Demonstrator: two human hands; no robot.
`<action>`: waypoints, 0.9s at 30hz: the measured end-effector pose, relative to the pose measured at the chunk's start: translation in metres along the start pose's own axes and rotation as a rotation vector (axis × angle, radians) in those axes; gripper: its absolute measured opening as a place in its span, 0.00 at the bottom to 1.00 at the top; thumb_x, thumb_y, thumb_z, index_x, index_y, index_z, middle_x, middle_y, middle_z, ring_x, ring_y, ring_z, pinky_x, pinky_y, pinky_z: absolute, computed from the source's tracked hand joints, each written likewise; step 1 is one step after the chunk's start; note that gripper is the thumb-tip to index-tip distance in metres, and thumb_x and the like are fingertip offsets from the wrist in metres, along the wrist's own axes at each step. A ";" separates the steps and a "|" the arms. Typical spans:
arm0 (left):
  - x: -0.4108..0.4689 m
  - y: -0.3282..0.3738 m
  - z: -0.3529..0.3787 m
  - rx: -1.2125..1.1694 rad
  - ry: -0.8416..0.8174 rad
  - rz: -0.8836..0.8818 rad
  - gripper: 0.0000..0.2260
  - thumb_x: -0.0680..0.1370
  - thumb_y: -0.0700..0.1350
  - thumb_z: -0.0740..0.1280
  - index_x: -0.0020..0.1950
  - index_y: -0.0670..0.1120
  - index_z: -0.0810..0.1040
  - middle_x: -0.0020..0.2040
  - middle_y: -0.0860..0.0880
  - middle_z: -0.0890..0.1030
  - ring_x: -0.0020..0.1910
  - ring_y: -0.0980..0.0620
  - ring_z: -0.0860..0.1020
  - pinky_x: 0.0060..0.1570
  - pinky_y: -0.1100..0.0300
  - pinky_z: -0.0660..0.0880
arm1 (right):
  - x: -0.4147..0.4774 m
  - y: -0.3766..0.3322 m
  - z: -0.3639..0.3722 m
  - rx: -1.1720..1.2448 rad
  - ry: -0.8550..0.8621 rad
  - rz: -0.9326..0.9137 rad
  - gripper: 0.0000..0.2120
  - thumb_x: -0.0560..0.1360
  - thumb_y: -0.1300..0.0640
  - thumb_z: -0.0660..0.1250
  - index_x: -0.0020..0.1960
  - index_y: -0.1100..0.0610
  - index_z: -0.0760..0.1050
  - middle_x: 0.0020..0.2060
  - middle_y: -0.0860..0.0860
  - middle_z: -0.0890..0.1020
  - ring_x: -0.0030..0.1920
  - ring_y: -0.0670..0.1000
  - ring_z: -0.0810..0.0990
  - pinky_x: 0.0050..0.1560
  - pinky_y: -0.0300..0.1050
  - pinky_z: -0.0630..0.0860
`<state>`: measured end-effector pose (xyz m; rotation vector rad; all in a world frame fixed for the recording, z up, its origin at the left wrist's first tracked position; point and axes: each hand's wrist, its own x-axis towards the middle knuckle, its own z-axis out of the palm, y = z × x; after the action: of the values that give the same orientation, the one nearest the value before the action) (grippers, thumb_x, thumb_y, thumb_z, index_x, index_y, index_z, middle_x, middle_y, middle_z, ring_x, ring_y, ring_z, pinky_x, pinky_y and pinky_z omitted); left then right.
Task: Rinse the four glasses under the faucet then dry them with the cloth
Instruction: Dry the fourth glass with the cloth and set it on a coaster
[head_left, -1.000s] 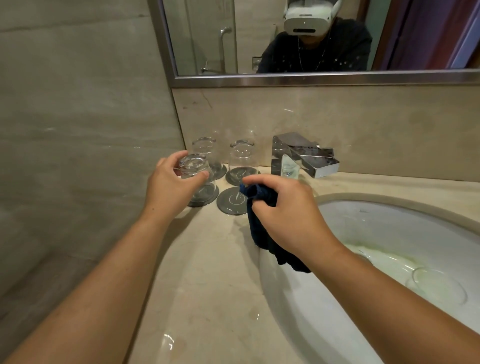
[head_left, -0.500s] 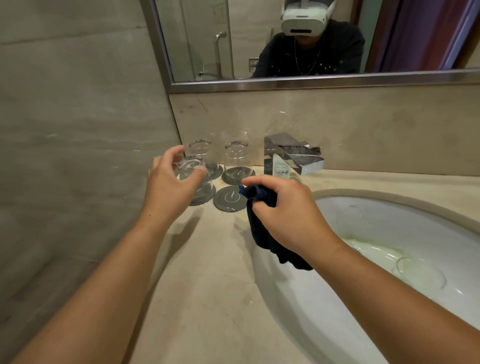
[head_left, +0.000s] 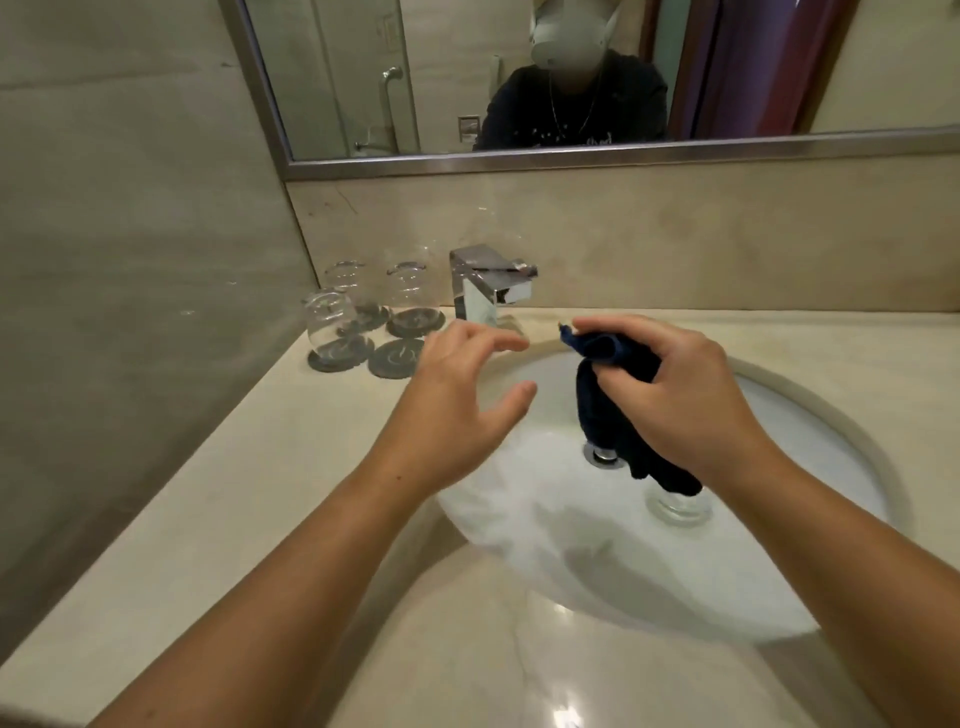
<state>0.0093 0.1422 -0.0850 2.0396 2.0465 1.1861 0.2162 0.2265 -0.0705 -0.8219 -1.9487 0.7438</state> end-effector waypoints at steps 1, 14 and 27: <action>-0.001 0.009 0.009 0.001 -0.019 0.012 0.17 0.82 0.53 0.72 0.70 0.53 0.80 0.64 0.54 0.76 0.68 0.54 0.71 0.69 0.59 0.68 | -0.002 0.004 -0.009 -0.021 0.035 -0.006 0.23 0.76 0.68 0.68 0.58 0.42 0.85 0.47 0.34 0.85 0.45 0.38 0.85 0.46 0.29 0.77; 0.027 0.059 0.114 0.149 -0.604 -0.200 0.35 0.79 0.60 0.75 0.82 0.53 0.67 0.75 0.49 0.73 0.74 0.47 0.71 0.72 0.50 0.71 | -0.019 0.080 -0.072 0.156 0.410 0.263 0.19 0.78 0.63 0.69 0.64 0.46 0.83 0.54 0.36 0.85 0.58 0.36 0.82 0.64 0.37 0.77; 0.071 0.056 0.219 0.249 -0.874 -0.163 0.40 0.57 0.74 0.71 0.66 0.58 0.76 0.59 0.53 0.79 0.57 0.48 0.81 0.59 0.45 0.82 | 0.000 0.104 -0.083 0.396 0.470 0.564 0.11 0.75 0.56 0.74 0.56 0.48 0.81 0.49 0.44 0.86 0.50 0.46 0.86 0.50 0.44 0.83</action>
<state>0.1577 0.3018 -0.1782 1.9042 1.8646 -0.0404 0.3153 0.3045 -0.1122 -1.1812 -1.1053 1.1030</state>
